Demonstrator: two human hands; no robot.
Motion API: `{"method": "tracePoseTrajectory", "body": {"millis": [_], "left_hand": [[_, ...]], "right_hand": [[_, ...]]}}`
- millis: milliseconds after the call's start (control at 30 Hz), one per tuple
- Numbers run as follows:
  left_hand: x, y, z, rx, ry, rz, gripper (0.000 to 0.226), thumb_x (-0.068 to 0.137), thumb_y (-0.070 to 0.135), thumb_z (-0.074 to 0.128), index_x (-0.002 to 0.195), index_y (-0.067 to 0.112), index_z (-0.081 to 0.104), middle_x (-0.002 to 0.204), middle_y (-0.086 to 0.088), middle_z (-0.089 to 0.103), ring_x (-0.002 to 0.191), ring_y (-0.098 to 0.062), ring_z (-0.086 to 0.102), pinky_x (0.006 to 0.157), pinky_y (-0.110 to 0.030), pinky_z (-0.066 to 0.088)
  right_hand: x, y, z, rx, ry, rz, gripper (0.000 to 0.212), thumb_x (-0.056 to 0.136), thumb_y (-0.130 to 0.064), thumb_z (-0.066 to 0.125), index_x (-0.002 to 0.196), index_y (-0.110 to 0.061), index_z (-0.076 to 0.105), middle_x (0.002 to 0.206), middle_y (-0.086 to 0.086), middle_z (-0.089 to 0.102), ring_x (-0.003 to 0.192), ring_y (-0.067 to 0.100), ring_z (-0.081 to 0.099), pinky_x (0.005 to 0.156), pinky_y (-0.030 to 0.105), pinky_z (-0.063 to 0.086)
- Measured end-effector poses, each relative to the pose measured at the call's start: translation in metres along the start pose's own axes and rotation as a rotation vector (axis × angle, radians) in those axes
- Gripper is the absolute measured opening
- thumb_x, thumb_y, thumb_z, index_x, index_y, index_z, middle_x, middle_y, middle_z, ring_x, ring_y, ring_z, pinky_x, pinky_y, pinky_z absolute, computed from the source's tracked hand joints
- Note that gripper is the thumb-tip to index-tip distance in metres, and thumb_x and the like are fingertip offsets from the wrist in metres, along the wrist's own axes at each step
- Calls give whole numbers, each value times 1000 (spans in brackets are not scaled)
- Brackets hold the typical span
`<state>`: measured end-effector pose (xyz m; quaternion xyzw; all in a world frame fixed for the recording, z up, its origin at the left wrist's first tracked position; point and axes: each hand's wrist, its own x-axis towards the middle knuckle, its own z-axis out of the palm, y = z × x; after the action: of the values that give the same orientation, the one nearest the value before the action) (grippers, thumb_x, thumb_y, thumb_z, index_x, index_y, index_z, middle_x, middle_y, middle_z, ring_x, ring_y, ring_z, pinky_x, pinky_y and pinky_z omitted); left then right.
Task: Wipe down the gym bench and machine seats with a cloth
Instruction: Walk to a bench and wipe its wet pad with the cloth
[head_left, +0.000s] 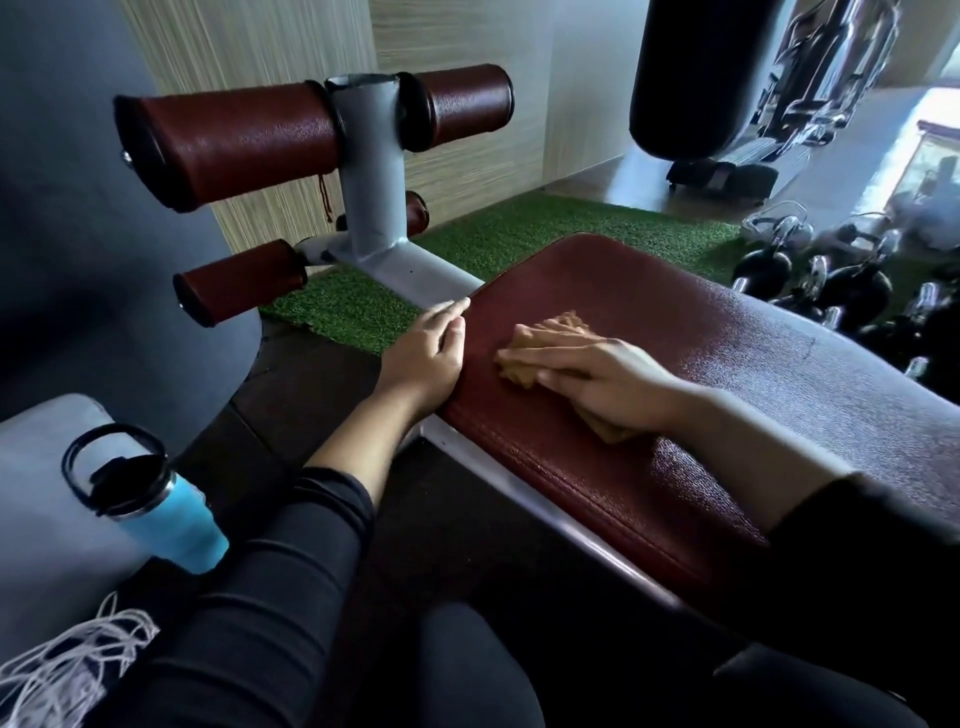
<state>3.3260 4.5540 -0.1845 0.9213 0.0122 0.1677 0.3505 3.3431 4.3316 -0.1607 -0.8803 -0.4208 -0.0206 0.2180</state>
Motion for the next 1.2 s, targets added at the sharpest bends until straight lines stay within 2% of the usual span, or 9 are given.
{"method": "tracePoseTrajectory", "body": {"millis": [133, 267, 467, 600, 700, 833, 967, 1067, 1200], "left_hand": [[0, -2, -1, -8, -19, 12, 40, 105, 26, 33, 142, 25, 46, 151, 5, 40, 138, -11, 36, 102, -16, 22], [1, -1, -1, -18, -10, 16, 39, 105, 24, 34, 142, 23, 47, 149, 3, 42, 137, -12, 37, 105, -19, 23], [4, 0, -6, -73, -98, -14, 40, 106, 23, 33, 143, 17, 45, 150, 0, 40, 138, -14, 35, 110, -22, 22], [2, 4, -19, -224, -158, -85, 41, 107, 21, 27, 142, 9, 45, 149, -6, 43, 139, -17, 36, 109, -19, 22], [-11, 13, -25, -166, -51, -91, 40, 106, 22, 31, 138, 8, 50, 144, -8, 49, 134, -19, 42, 99, -15, 27], [-34, 52, -22, 197, 202, 42, 43, 91, 31, 42, 126, 14, 61, 127, -7, 61, 116, -26, 54, 96, -35, 44], [-46, 93, 7, 368, 43, 66, 47, 91, 45, 39, 125, 19, 59, 130, -2, 59, 121, -24, 50, 99, -37, 37], [-54, 92, 23, 506, -57, 57, 73, 81, 59, 24, 135, 18, 52, 142, -3, 50, 135, -27, 36, 113, -42, 24], [-56, 71, 7, 430, -137, 135, 72, 76, 47, 31, 143, 25, 45, 152, 7, 39, 145, -17, 21, 116, -30, 11]], "right_hand": [[-6, -35, 17, -82, -22, -134, 42, 94, -40, 36, 135, -47, 41, 153, -12, 28, 144, 10, 19, 119, 35, 16], [-42, -29, 6, -37, -86, -312, 41, 95, -23, 48, 134, -39, 49, 153, -8, 29, 143, 6, 19, 119, 32, 18], [-32, -26, 7, 43, 18, -19, 43, 94, -32, 39, 135, -46, 40, 150, -5, 34, 142, 7, 21, 119, 34, 14], [2, -58, 26, -24, 38, 256, 46, 97, -33, 37, 139, -50, 31, 157, -7, 17, 146, 15, 7, 120, 37, 4], [17, -73, 22, 249, -12, 298, 49, 96, -29, 37, 142, -42, 30, 158, -5, 10, 146, 14, 0, 119, 39, 0], [5, -60, 9, 341, 228, 319, 44, 93, -17, 42, 137, -24, 47, 149, 1, 36, 140, 14, 27, 117, 39, 17], [-14, -37, 0, 200, 360, 406, 34, 88, -17, 48, 119, -23, 62, 120, 1, 61, 115, 16, 54, 99, 24, 38], [-21, -21, -3, 131, 308, 429, 36, 77, -17, 48, 104, -28, 68, 111, -4, 64, 108, 16, 57, 98, 31, 43], [-27, -16, 1, 98, 284, 414, 38, 77, -10, 49, 105, -27, 68, 116, -5, 62, 112, 17, 56, 100, 38, 43]]}}
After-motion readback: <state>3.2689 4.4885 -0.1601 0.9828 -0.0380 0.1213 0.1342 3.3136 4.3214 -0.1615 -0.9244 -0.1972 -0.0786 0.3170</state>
